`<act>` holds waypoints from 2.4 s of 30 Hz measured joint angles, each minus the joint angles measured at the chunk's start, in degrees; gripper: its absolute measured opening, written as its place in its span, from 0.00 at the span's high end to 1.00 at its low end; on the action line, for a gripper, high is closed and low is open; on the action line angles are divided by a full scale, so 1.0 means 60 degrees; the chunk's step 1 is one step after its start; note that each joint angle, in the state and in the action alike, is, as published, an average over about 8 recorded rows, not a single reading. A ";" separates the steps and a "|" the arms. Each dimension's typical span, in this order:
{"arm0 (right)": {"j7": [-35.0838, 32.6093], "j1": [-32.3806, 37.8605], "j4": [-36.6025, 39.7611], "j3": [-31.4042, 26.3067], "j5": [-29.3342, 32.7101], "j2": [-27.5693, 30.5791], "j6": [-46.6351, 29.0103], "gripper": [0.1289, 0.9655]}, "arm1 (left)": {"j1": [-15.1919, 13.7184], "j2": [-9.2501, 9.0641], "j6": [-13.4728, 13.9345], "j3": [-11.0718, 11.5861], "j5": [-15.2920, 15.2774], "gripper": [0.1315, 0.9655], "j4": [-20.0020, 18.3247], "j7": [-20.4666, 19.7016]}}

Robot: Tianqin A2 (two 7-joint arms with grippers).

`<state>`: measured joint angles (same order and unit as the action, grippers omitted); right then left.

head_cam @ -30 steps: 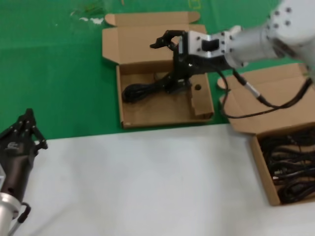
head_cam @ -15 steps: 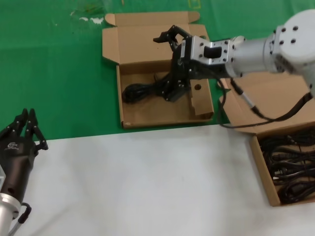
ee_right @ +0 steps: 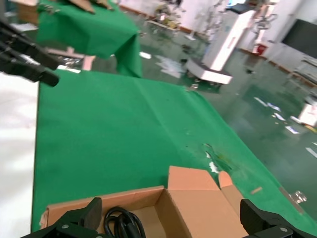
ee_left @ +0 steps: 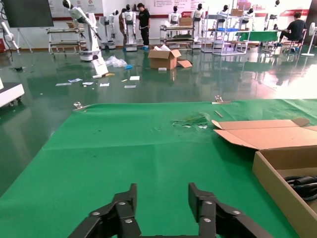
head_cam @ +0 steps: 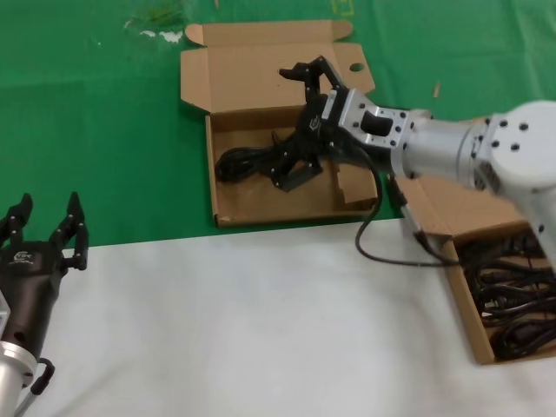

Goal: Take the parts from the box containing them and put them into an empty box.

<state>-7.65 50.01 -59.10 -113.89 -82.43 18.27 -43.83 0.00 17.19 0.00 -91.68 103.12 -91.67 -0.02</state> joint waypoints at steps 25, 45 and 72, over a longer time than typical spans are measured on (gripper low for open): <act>0.0565 -0.3691 -0.2405 0.1641 -0.1528 -0.0080 0.3235 0.00 | 0.0000 0.0000 0.0000 0.0000 0.0001 0.17 0.0000 0.0001; 0.1017 -0.6641 -0.4326 0.2952 -0.2748 -0.0144 0.5822 0.00 | 0.0000 0.0000 0.0000 0.0000 0.0002 0.01 0.0000 0.0004; 0.1219 -0.7964 -0.5187 0.3538 -0.3296 -0.0172 0.6979 0.00 | 0.0000 0.0000 0.0000 0.0000 0.0002 0.00 0.0000 0.0003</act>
<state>-0.34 2.23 -90.22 -92.66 -102.21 17.24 -1.95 0.00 17.19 0.00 -91.67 103.13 -91.67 0.00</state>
